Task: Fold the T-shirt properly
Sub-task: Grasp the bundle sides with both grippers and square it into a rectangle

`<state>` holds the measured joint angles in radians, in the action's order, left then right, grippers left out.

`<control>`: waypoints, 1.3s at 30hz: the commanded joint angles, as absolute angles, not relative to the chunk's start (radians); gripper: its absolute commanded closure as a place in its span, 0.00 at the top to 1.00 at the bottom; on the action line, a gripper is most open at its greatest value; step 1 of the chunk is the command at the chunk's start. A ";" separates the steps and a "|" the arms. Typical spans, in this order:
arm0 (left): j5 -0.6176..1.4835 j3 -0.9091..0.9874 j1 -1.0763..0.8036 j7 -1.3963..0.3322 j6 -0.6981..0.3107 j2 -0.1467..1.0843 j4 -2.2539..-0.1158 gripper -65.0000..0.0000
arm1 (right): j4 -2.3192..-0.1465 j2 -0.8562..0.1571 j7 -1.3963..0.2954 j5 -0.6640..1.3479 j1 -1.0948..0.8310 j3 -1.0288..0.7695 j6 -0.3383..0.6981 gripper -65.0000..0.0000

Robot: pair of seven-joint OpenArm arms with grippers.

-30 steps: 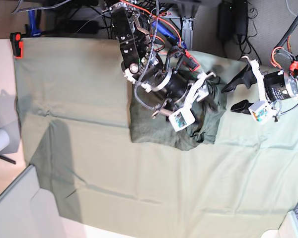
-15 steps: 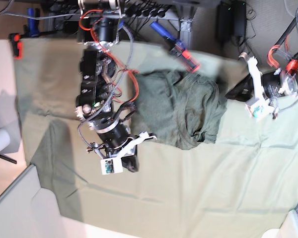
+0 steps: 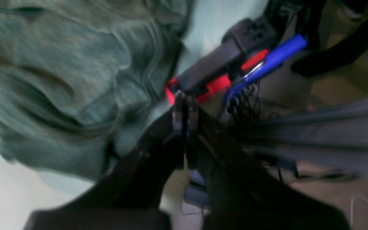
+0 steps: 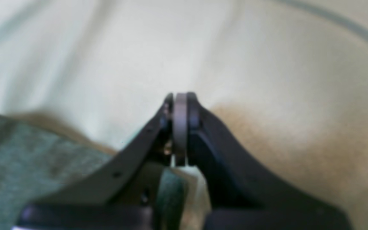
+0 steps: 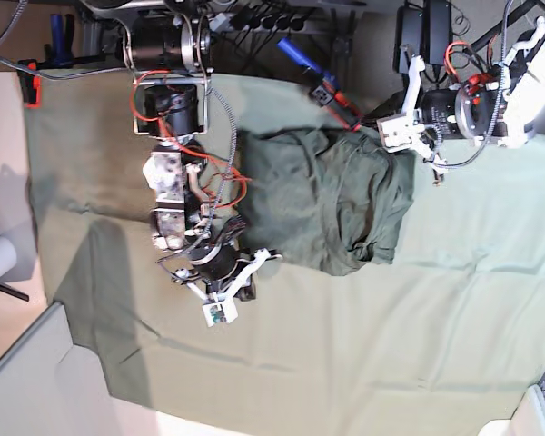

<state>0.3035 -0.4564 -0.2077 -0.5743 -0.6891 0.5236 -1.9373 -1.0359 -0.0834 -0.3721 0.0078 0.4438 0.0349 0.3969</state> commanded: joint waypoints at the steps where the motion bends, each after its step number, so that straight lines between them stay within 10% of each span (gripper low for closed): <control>1: 0.309 -0.451 -0.186 -0.557 -0.698 0.527 -1.933 0.00 | -1.037 -0.086 -0.335 0.004 0.476 0.051 0.398 0.00; 39: 0.201 -0.451 0.239 -0.434 -0.698 0.550 -1.305 0.00 | -1.148 -0.172 -0.410 0.077 0.339 0.156 0.433 0.00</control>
